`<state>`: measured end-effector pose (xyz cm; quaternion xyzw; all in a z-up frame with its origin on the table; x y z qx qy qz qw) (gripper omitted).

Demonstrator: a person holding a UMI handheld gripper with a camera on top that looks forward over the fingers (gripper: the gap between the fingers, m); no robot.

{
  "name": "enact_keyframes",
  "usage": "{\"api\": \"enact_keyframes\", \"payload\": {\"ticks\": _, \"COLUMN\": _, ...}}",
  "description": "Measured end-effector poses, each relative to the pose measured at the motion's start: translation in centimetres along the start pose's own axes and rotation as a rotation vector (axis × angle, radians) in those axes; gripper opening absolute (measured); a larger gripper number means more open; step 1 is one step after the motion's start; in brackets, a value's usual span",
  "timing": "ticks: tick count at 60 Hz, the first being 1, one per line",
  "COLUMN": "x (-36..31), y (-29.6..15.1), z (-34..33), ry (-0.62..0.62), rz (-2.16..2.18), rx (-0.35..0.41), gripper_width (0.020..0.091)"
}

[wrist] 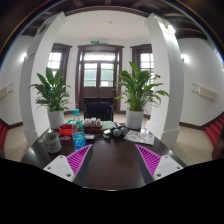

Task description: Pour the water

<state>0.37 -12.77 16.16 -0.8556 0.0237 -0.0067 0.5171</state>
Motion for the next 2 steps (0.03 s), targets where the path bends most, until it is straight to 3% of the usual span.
{"api": "enact_keyframes", "payload": {"ticks": 2, "x": 0.07, "y": -0.08, "z": -0.17, "ry": 0.000, "rz": -0.002, "rx": 0.004, "gripper_width": 0.0856}}
Point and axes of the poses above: the point between the fingertips, and its own axes, seen from behind it with the camera up: x to the right, y down, z forward, the way the camera looks, the point moved 4 cm from there along -z, backward, against the way the camera looks, and after that the axes turned 9 degrees about -x, right-handed, at the moved point
